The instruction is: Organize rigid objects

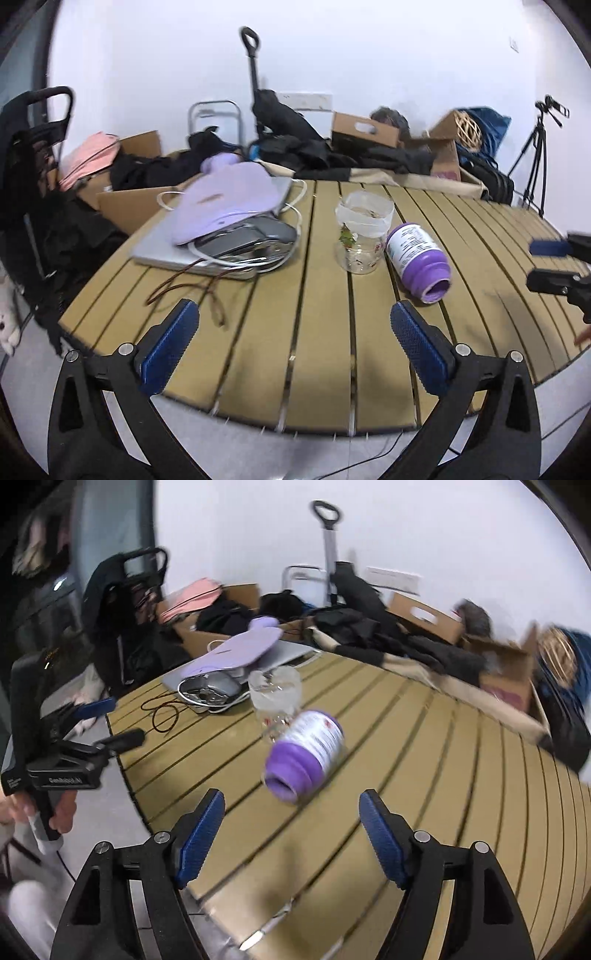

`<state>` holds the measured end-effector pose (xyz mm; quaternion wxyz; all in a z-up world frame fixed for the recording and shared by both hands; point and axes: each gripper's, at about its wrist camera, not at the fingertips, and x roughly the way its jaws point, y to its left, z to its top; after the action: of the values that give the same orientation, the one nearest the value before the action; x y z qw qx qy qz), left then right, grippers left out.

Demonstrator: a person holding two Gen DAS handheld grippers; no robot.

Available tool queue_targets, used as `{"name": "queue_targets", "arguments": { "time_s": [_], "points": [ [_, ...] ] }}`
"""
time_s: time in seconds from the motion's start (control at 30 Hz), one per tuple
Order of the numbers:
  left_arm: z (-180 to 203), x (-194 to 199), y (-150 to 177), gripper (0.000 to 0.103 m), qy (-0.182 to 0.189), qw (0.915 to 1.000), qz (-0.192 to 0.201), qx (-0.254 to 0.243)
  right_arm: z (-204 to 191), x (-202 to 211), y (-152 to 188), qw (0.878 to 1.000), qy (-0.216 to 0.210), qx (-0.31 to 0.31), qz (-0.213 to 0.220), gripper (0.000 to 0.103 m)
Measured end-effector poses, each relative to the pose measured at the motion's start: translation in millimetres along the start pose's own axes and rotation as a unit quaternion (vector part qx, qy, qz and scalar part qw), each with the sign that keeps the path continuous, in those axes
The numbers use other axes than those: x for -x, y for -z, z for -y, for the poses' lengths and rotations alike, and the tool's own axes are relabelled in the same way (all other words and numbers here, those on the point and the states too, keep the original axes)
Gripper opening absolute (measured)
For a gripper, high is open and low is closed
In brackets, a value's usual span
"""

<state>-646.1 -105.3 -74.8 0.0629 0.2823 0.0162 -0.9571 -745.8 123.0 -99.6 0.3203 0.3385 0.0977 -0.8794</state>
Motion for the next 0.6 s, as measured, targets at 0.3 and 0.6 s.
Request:
{"name": "queue_targets", "arguments": {
  "time_s": [0.3, 0.6],
  "points": [
    [-0.2, 120.3, 26.0, 0.103, -0.019, 0.9979, 0.05, 0.036, -40.2, 91.3, 34.4, 0.998, 0.014, -0.06, 0.029, 0.08],
    [22.1, 298.7, 68.4, 0.103, -0.025, 0.9976, 0.062, 0.021, -131.0, 236.1, 89.5, 0.996, 0.04, -0.068, 0.038, 0.08]
  ]
}}
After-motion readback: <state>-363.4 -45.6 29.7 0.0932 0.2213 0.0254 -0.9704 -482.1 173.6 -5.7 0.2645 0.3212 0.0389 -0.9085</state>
